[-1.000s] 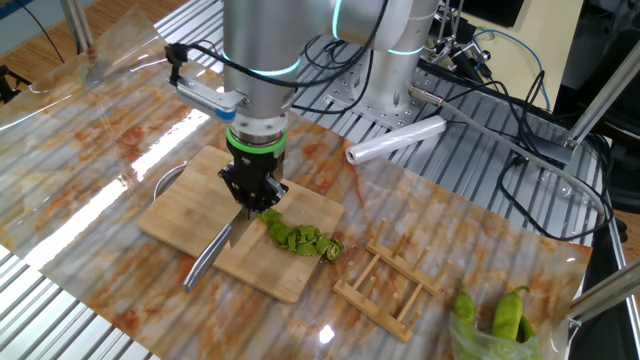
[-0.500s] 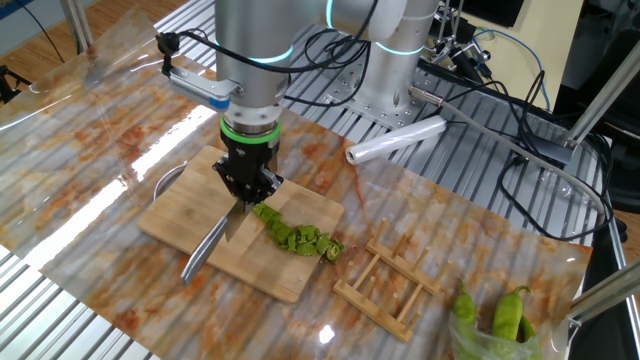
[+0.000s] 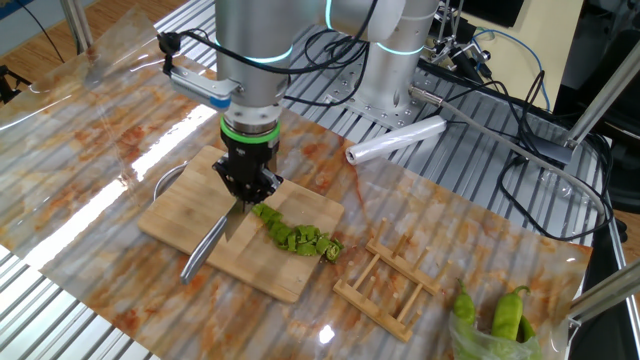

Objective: Chop the chili peppers

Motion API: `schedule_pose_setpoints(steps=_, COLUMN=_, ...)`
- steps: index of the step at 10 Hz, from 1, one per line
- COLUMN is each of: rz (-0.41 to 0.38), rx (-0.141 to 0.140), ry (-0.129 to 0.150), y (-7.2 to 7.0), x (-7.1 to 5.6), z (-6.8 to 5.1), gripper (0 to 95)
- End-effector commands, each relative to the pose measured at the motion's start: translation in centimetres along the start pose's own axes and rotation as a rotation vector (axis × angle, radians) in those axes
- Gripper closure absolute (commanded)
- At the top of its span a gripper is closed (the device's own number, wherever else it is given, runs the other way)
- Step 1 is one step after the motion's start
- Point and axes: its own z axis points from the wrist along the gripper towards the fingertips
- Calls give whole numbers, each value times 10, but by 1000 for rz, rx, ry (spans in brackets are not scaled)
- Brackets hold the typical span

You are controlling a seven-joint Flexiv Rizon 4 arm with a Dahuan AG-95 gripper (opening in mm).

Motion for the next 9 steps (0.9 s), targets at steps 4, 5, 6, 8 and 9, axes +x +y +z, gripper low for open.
schedule_pose_setpoints(steps=4, rz=2, rx=3, ry=-10, y=1, x=6, z=-3, gripper=950)
schedule_pose_setpoints(steps=5, rz=2, rx=4, ry=-9, y=2, x=7, z=-4, gripper=950)
schedule_pose_setpoints(steps=6, rz=2, rx=3, ry=-8, y=2, x=8, z=-4, gripper=950)
schedule_pose_setpoints(steps=8, rz=-1, rx=6, ry=-8, y=2, x=10, z=-4, gripper=950)
schedule_pose_setpoints(steps=9, rz=-12, rx=17, ry=-8, y=2, x=13, z=-1, gripper=950)
